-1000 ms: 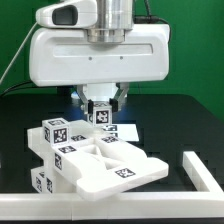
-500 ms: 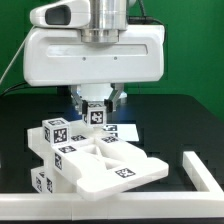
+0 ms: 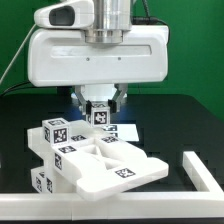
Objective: Assemble chair
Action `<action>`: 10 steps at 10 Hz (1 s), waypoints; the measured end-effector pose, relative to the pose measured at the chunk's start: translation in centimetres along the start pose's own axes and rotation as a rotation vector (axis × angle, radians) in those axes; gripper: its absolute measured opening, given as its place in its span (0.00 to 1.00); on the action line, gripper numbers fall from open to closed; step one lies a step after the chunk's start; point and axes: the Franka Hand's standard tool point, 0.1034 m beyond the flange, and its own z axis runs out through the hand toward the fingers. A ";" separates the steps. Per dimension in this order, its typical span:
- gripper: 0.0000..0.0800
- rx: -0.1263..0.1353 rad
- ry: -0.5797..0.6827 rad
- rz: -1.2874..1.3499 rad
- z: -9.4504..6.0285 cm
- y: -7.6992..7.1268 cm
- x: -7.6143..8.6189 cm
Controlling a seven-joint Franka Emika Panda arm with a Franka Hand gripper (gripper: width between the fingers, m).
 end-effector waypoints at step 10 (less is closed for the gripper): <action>0.36 -0.004 0.001 0.005 0.6 0.1 -0.3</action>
Offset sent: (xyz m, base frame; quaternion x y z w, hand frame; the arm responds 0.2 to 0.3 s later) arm 0.0018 -0.0010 -0.0065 -0.0015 0.0129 -0.0044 0.9999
